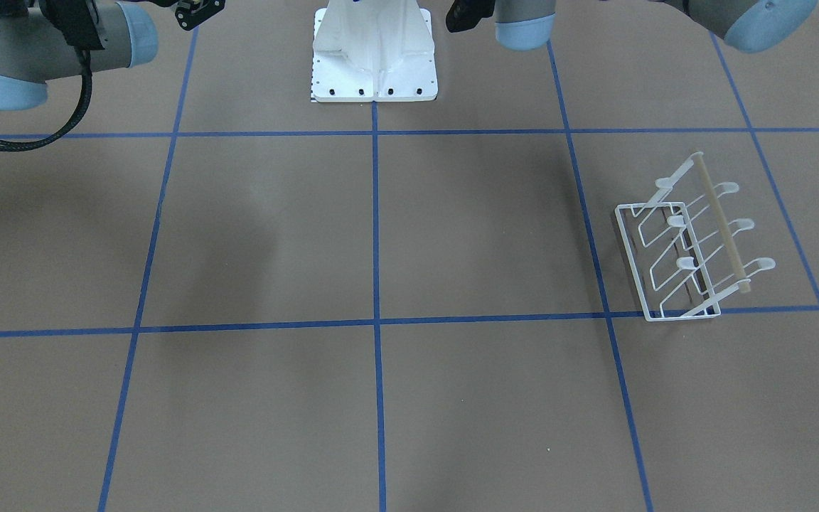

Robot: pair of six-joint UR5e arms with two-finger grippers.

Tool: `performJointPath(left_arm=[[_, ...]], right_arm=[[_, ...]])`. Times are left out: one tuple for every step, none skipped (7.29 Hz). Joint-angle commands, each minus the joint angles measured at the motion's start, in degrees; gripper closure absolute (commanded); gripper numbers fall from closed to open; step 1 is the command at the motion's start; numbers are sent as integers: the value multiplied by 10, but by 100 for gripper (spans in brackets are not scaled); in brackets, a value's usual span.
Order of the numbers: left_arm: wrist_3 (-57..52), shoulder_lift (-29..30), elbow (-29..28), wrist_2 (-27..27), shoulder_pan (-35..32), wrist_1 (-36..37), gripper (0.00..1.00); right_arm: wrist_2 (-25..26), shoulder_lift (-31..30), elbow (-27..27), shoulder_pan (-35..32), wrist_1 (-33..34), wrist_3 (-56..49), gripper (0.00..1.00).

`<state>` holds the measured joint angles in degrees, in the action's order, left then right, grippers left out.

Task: Hang cup on cup holder
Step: 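Close the left gripper on the cup's closed end beside the right gripper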

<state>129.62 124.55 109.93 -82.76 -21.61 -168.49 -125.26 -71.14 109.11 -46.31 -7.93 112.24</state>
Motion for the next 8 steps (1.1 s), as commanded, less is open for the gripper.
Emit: performJointPath(left_arm=[[-1,4,2,6,6,0,2],[-1,3,2,6,6,0,2],[-1,3,2,6,6,0,3],[-1,3,2,6,6,1,11],[-1,3,3,6,6,1,45],[0,0,3,3,6,-1,95],[-6,-6,4,-1,6,-3,100],[-7,-6,4,-1,6,-3,100]], right_arm=[[-1,-1,0,0,-2,0,100],[-1,-1,0,0,-2,0,100],[-1,-1,0,0,-2,0,100],[0,0,0,0,-2,0,100],[1,0,-1,0,-2,0,100],[8,1,-5,0,-2,5,63],[32,0,-5,0,-3,9,1],[34,-7,-4,0,-8,9,0]])
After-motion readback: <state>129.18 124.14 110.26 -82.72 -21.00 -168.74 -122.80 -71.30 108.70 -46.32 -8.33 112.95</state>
